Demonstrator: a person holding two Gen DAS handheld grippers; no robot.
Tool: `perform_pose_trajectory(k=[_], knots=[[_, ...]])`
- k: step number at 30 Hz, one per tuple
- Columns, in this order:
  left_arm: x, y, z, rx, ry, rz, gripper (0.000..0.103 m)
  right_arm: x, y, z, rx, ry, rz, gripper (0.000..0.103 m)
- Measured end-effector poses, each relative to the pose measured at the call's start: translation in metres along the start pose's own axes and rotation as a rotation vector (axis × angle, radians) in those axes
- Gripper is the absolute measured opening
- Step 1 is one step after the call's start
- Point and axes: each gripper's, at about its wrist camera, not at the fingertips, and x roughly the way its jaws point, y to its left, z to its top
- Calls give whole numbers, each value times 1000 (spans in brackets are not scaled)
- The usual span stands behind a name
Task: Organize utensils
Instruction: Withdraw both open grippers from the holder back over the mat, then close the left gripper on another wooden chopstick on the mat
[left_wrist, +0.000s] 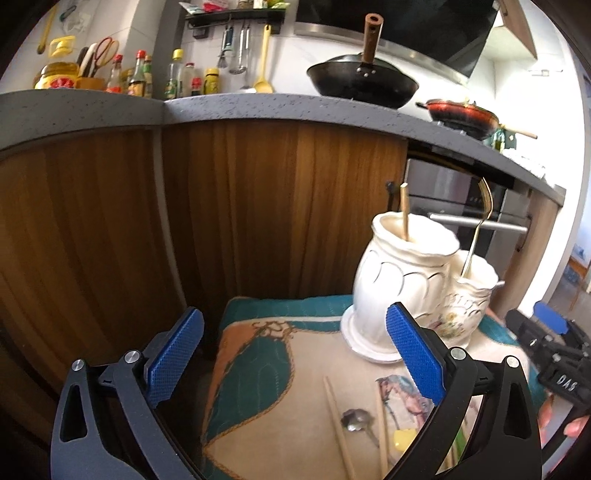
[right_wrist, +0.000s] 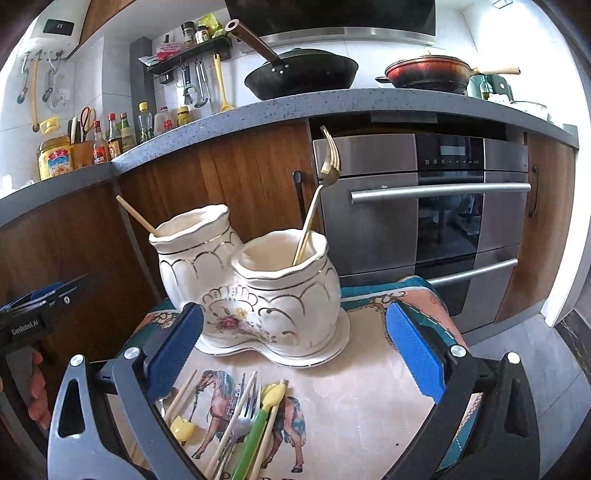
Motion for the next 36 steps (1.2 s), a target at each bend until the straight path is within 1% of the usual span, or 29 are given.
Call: perform_pose_trajectory(k=[4, 7, 10, 12, 15, 19, 23, 26, 28, 30, 31, 32, 33, 36], knots=[[0, -1, -4, 15, 10, 30, 98, 0, 3, -2, -9, 13, 5, 98], [-3, -5, -7, 57, 8, 67, 98, 2, 6, -3, -31, 18, 3, 98], [-11, -8, -10, 86, -38, 100, 98, 2, 10, -4, -51, 23, 8, 98], [-14, -10, -13, 108, -37, 106, 98, 1, 10, -4, -57, 25, 18, 98], [-12, -8, -17, 116, 7, 83, 98, 3, 6, -3, -42, 51, 34, 98], [-5, 3, -22, 77, 104, 53, 98, 8, -5, -4, 21, 114, 67, 98], [7, 7, -31, 77, 185, 34, 97, 11, -5, -9, 19, 160, 90, 98], [16, 3, -42, 83, 234, 2, 95, 10, -8, -10, 16, 176, 93, 98], [22, -3, -49, 100, 267, -19, 88, 9, -12, -10, 24, 182, 93, 95], [28, -9, -55, 120, 306, -35, 71, 8, -17, -9, 33, 188, 86, 91], [31, -13, -59, 127, 329, -51, 69, 9, -20, -9, 37, 194, 80, 89], [32, -16, -63, 132, 347, -66, 64, 10, -22, -9, 39, 198, 77, 87], [33, -21, -66, 142, 361, -81, 60, 11, -24, -10, 41, 205, 73, 83], [34, -30, -73, 175, 395, -105, 53, 15, -26, -11, 51, 228, 83, 75]])
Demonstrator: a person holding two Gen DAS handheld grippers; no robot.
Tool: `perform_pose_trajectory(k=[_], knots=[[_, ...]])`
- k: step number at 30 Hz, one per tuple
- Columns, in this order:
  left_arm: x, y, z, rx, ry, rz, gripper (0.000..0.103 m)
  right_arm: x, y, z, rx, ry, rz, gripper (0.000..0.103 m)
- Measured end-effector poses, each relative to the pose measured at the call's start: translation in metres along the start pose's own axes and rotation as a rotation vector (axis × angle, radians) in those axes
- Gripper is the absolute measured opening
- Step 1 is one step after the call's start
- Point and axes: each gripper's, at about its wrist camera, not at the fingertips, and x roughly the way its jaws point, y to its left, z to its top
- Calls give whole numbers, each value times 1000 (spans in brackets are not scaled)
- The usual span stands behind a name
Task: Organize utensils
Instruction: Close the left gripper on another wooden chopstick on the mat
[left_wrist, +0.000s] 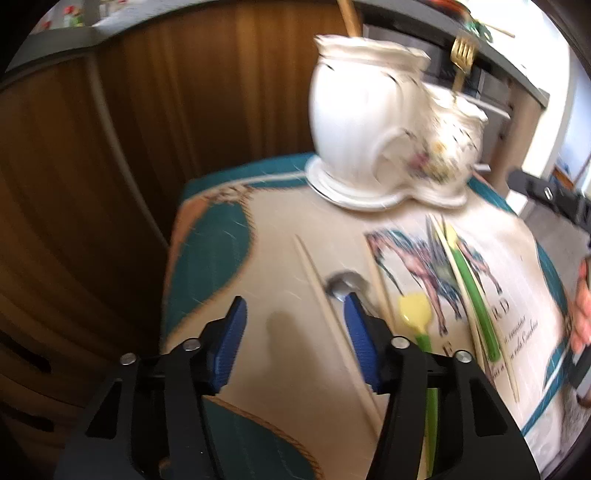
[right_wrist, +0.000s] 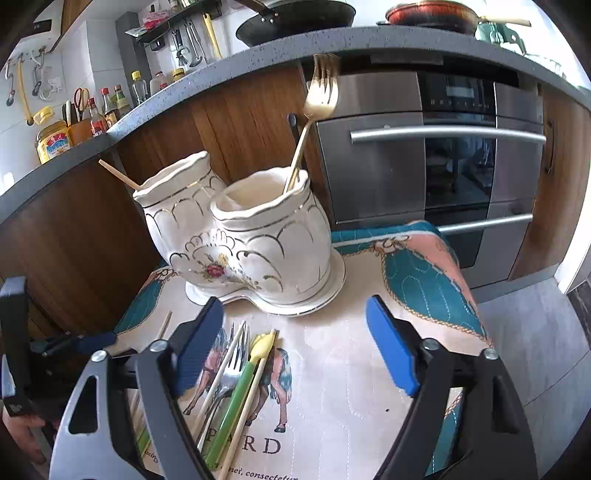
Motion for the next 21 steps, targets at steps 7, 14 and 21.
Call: perform_pose_trajectory(k=[7, 14, 21], knots=[[6, -19, -5, 52, 82, 0, 40, 5, 7, -2, -32, 38, 24, 71], [18, -19, 5, 50, 189, -6, 28, 3, 8, -4, -41, 43, 29, 71], [33, -11, 26, 56, 259, -26, 11, 0, 10, -3, -52, 36, 39, 71]])
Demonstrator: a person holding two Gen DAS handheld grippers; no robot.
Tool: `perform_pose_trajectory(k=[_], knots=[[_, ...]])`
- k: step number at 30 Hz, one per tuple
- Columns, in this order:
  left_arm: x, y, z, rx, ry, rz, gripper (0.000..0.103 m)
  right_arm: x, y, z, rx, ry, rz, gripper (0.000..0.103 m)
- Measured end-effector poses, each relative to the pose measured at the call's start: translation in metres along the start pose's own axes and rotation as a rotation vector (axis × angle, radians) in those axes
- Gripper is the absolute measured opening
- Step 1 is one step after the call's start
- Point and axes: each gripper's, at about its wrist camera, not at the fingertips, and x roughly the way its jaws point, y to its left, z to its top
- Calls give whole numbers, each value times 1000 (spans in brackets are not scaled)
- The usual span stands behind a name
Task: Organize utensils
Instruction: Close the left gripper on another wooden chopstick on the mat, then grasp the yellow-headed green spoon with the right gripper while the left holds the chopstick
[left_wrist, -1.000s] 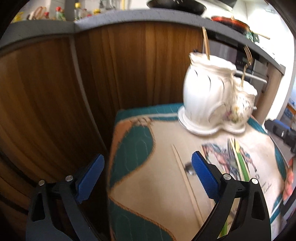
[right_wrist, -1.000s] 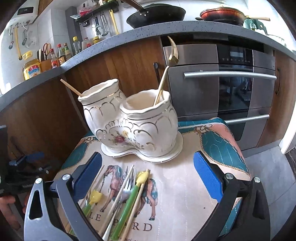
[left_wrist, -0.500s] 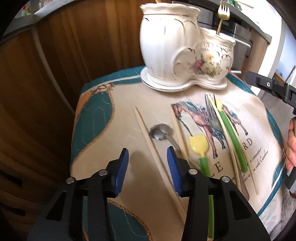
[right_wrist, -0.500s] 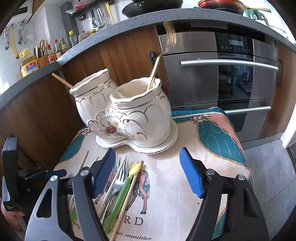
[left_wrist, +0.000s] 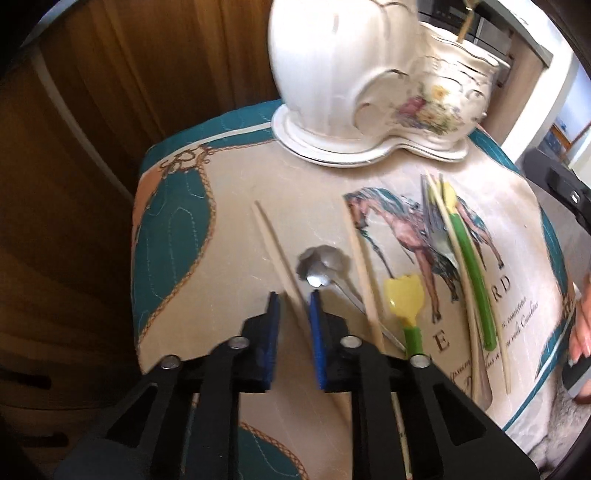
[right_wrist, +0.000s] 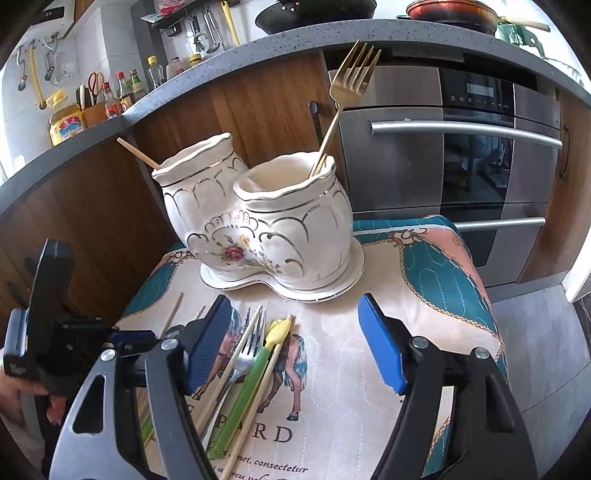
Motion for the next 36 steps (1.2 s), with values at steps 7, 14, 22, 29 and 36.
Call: perform_pose_trajectory(k=[7, 14, 22, 29, 36], knots=[[-1, 3, -4, -20, -67, 6, 7, 5, -4, -2, -5, 21, -11, 71], [-26, 10, -20, -88, -199, -29, 7, 16, 8, -8, -76, 95, -2, 64], [-53, 17, -32, -138, -301, -98, 7, 35, 33, -22, -148, 185, 61, 33], [-56, 13, -35, -123, -320, -133, 7, 39, 35, -32, -182, 217, 22, 24], [-55, 10, -37, -110, -326, -160, 7, 52, 37, -39, -207, 255, 12, 24]])
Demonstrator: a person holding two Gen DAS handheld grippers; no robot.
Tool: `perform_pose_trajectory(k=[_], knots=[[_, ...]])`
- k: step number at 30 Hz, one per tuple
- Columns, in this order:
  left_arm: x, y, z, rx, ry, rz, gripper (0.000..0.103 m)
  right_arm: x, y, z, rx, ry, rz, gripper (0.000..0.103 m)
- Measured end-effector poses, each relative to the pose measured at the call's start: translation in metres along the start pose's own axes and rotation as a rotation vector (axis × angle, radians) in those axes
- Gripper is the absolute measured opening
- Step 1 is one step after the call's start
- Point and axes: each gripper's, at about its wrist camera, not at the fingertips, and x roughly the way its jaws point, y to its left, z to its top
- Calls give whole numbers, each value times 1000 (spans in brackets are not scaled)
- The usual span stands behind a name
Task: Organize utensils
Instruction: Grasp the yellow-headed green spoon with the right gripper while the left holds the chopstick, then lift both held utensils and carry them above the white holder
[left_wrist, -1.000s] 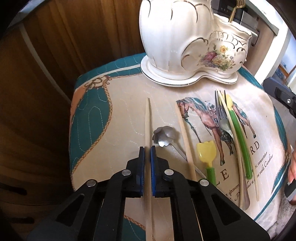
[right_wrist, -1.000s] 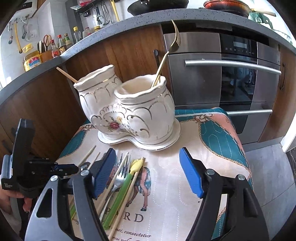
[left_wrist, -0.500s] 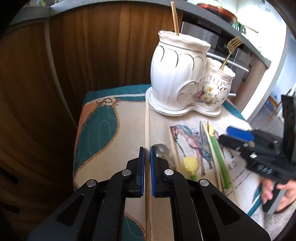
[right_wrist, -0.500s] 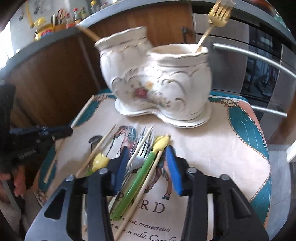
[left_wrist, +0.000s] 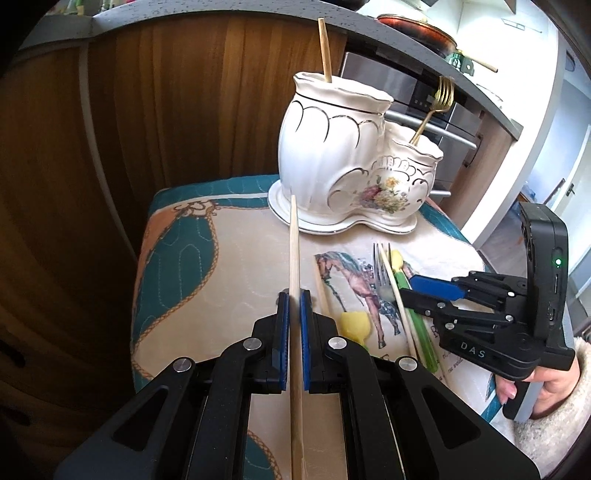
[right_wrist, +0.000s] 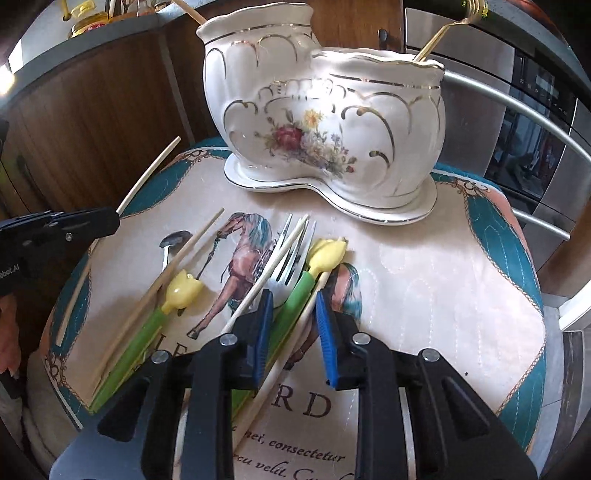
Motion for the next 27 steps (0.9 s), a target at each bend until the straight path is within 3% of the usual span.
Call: perform_pose_trajectory(k=[5, 9, 19, 27], knots=[[-1, 1, 1, -9, -5, -6, 7, 3, -9, -1, 23, -4, 30, 21], [-3, 0, 0, -4, -8, -3, 7, -9, -12, -1, 35, -29, 45, 9], [-6, 0, 1, -7, -17, 0, 7, -40, -26, -4, 49, -73, 37, 9], [-10, 3, 1, -6, -28, 2, 7, -36, -21, -4, 12, -35, 13, 9]])
